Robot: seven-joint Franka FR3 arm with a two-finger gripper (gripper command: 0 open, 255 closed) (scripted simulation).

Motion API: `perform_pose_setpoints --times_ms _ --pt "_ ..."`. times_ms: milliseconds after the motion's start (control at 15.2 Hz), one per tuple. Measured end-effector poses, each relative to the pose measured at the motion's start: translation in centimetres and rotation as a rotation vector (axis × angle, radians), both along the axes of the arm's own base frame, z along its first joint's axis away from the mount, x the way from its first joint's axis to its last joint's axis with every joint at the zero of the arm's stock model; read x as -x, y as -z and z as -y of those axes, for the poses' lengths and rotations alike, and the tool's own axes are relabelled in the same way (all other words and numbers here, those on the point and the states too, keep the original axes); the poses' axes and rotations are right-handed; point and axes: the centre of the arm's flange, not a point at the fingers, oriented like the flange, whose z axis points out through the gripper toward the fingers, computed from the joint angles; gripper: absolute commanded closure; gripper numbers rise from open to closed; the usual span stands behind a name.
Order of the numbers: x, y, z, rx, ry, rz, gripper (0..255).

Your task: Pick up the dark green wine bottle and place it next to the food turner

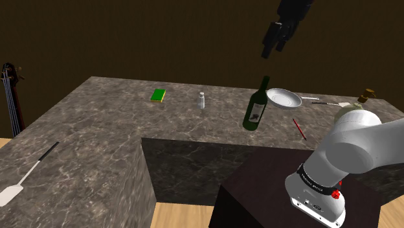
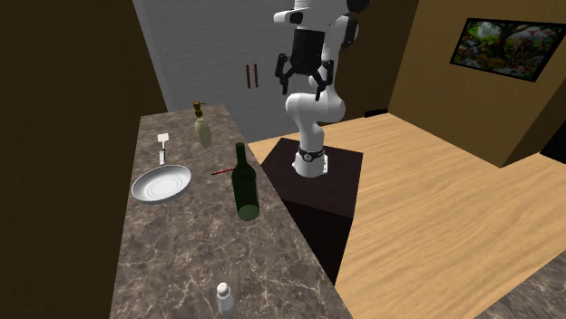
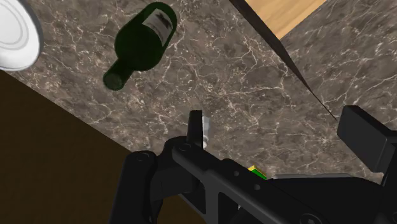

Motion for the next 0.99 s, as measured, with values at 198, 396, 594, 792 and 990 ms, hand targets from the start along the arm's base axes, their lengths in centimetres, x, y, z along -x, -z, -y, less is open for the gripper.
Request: perform_pose_setpoints --times_ms 198,396,594,792,990 --pt "-0.3 1.2 1.0 0.000 0.002 0.001 0" --pt "-0.7 3.0 3.8 0.000 0.006 0.005 0" --pt "-1.3 5.9 6.8 0.000 0.009 0.008 0" --pt "-1.9 8.3 9.5 0.000 0.012 0.011 0" --pt "-2.7 10.9 12.9 0.000 0.016 0.015 0"
